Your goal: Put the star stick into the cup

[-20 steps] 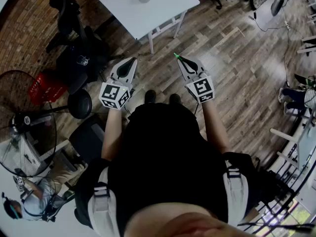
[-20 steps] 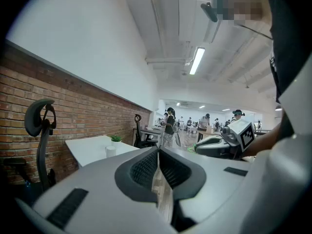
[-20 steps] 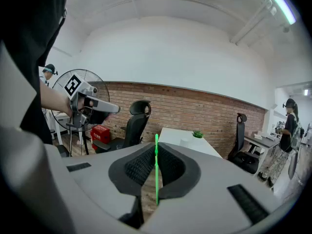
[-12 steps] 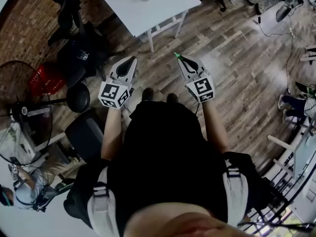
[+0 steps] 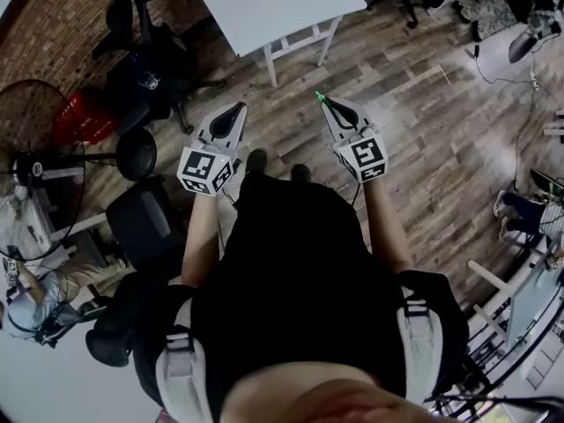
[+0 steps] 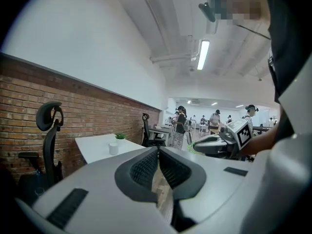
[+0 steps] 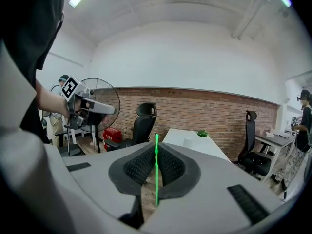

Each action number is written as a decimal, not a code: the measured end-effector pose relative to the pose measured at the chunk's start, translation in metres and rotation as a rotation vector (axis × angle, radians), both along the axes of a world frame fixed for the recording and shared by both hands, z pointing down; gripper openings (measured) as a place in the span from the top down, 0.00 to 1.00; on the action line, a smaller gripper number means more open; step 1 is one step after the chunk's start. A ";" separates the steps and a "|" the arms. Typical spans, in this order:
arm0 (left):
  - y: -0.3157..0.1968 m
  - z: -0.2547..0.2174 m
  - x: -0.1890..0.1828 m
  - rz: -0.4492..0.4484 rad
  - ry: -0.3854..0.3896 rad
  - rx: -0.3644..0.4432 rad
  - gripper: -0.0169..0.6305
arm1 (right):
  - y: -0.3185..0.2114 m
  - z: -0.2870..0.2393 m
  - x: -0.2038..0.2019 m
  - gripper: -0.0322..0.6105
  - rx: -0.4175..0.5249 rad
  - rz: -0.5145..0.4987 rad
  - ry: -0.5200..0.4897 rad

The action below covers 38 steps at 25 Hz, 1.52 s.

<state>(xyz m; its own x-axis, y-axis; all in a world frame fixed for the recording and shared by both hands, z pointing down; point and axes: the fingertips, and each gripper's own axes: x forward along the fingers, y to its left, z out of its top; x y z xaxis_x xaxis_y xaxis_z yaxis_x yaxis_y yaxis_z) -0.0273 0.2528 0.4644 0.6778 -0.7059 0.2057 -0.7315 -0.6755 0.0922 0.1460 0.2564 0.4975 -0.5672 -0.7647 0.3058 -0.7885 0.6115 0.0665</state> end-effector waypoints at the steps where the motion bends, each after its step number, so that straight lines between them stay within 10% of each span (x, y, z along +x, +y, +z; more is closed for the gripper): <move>1: 0.002 0.002 0.001 -0.007 -0.001 -0.006 0.93 | 0.000 0.002 0.004 0.94 0.001 -0.004 0.006; 38: -0.030 0.015 0.034 -0.006 -0.072 -0.010 0.93 | -0.046 0.017 0.029 0.94 0.009 -0.040 0.033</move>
<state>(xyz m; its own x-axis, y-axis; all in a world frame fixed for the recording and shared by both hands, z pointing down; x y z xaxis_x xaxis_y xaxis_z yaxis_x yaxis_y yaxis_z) 0.0062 0.2230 0.4794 0.6568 -0.7075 0.2609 -0.7406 -0.6704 0.0465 0.1747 0.2103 0.5142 -0.5871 -0.7444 0.3180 -0.7608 0.6417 0.0973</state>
